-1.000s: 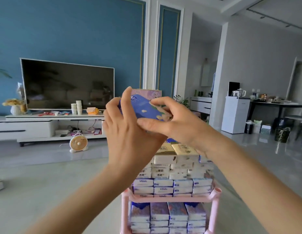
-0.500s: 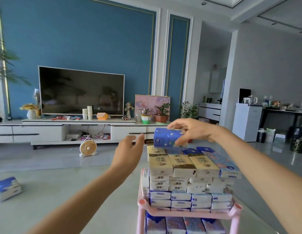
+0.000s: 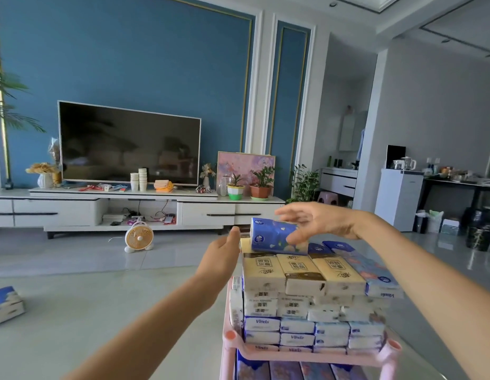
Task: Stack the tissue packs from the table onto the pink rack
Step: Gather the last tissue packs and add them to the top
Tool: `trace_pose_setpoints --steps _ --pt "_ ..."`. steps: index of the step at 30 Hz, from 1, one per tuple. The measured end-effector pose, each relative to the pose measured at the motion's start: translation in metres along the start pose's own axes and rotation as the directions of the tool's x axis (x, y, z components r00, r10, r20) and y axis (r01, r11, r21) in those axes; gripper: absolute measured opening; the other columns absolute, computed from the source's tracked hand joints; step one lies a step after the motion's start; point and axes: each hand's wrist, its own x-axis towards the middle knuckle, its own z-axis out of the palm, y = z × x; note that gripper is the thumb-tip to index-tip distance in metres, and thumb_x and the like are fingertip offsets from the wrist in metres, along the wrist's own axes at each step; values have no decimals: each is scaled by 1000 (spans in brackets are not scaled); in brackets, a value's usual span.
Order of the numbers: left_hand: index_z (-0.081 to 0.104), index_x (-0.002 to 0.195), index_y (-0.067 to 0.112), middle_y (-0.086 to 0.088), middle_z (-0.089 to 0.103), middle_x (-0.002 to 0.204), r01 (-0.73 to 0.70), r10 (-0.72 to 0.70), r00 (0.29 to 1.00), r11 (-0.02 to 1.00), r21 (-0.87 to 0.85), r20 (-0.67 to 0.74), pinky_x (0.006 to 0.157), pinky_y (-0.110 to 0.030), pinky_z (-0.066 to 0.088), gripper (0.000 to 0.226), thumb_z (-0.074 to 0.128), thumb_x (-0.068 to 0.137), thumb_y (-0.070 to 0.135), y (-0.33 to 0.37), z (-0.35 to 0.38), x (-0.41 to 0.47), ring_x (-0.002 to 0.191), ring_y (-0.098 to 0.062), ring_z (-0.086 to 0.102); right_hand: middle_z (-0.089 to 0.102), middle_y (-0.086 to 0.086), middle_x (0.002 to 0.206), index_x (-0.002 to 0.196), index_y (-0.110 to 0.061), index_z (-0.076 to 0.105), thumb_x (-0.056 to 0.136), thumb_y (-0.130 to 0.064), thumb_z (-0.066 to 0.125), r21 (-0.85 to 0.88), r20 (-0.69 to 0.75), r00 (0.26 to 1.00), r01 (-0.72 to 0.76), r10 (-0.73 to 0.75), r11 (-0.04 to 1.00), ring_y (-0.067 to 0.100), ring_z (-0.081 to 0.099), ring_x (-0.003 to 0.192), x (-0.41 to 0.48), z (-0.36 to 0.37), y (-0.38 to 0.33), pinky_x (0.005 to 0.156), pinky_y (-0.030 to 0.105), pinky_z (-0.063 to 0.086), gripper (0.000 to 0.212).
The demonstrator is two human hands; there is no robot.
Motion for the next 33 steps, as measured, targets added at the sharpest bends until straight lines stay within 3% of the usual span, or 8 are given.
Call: trace_pose_setpoints --steps 5,8,12,19,22,25,28,33 --pt "43 135 12 -6 56 126 7 -5 998 1000 17 -68 107 -43 32 55 29 96 49 -14 -37 2 120 -21 47 40 -3 143 137 -29 39 84 -39 60 -119 -59 993 92 -99 989 6 35 130 -7 8 -41 104 23 29 58" --pt "46 132 12 -4 58 121 14 -12 991 1000 15 -134 103 -41 35 54 32 95 49 -32 -84 -3 117 -20 48 44 -7 138 135 -30 40 83 -42 61 -233 0 976 213 -219 949 2 37 129 -4 35 -91 108 24 28 57" --pt "52 120 14 -6 57 116 73 -85 960 996 -52 -266 90 -36 38 39 36 97 41 -68 -165 -16 110 -21 49 58 -7 116 134 -25 41 86 -39 61 -234 108 939 343 -326 910 6 53 107 28 103 -161 97 22 38 54" --pt "54 98 11 -14 60 111 218 -220 762 973 -79 -609 82 -34 35 19 49 94 29 -189 -308 -67 95 -24 50 50 8 132 139 -14 35 90 -40 56 -422 435 894 309 -108 852 24 53 112 133 255 -216 94 32 43 59" --pt "59 91 7 -9 56 91 265 -217 692 963 -37 -688 74 -31 33 27 54 84 33 -228 -351 -86 84 -22 47 46 7 136 140 -16 33 90 -39 56 -368 483 875 248 -43 896 20 50 99 170 305 -216 90 31 43 59" --pt "60 113 5 -12 60 99 289 -132 642 954 79 -755 78 -27 33 27 50 94 22 -254 -379 -88 94 -24 53 44 3 138 140 -20 31 88 -46 56 -342 439 898 192 -24 920 21 49 112 205 344 -209 98 32 41 64" --pt "51 129 8 -10 56 128 281 -36 659 938 201 -751 95 -31 35 36 46 96 20 -275 -388 -73 119 -25 50 42 4 140 141 -23 30 87 -48 55 -298 342 938 171 -62 939 21 44 124 239 379 -205 103 33 36 65" --pt "32 143 22 1 50 135 210 187 717 861 463 -672 103 -36 34 51 48 94 22 -310 -396 -45 124 -23 45 26 10 150 147 -22 15 83 -44 63 33 291 955 47 -55 998 21 33 135 288 435 -210 106 30 30 83"
